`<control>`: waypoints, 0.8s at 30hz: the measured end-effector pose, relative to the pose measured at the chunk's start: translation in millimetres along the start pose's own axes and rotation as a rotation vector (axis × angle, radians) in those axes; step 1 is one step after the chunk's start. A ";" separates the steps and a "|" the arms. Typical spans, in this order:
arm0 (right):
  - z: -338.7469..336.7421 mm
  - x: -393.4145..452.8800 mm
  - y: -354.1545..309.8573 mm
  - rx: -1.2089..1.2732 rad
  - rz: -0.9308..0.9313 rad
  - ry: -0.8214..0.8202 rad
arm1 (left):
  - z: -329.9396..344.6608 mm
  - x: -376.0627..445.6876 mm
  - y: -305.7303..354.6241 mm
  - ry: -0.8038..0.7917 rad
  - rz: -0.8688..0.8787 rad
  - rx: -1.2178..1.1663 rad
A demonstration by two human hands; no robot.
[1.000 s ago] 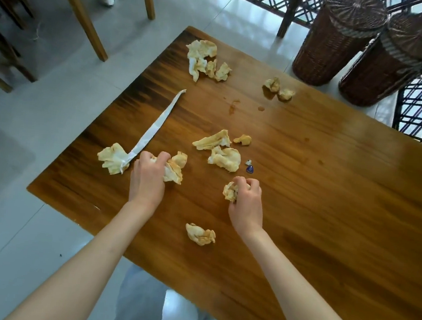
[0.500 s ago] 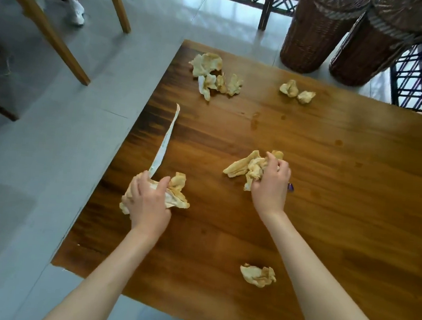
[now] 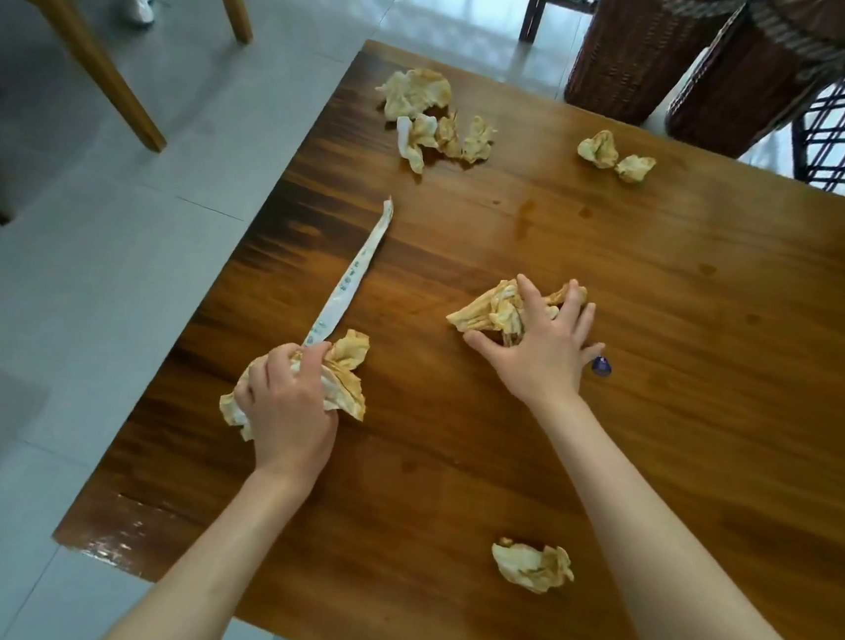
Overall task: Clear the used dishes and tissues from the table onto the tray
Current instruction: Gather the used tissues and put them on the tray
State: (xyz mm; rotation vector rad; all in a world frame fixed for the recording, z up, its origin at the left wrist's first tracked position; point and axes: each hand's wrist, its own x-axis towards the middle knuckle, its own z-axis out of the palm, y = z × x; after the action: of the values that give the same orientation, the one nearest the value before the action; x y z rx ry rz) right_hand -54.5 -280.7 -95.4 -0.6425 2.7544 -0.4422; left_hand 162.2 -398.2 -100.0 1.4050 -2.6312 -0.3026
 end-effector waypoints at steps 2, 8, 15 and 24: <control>0.7 0.7 -1.1 -0.002 -0.001 -0.001 | 0.6 -0.6 -1.9 0.019 0.016 -0.007; -0.1 -3.3 0.7 -0.054 -0.051 0.101 | -0.6 -2.2 -4.4 0.082 0.062 -0.046; -2.4 -10.3 7.1 -0.028 -0.161 0.186 | -5.5 -1.4 -14.4 0.151 0.158 -0.117; -17.6 -17.7 18.1 0.077 -0.186 0.279 | -23.2 -8.7 -2.5 0.227 0.226 -0.203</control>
State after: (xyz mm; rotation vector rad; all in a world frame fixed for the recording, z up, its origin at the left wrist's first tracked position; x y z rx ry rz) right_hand -52.0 -252.9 -82.2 -0.8816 2.9290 -0.7264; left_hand 174.1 -394.8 -78.3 1.0047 -2.4621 -0.3482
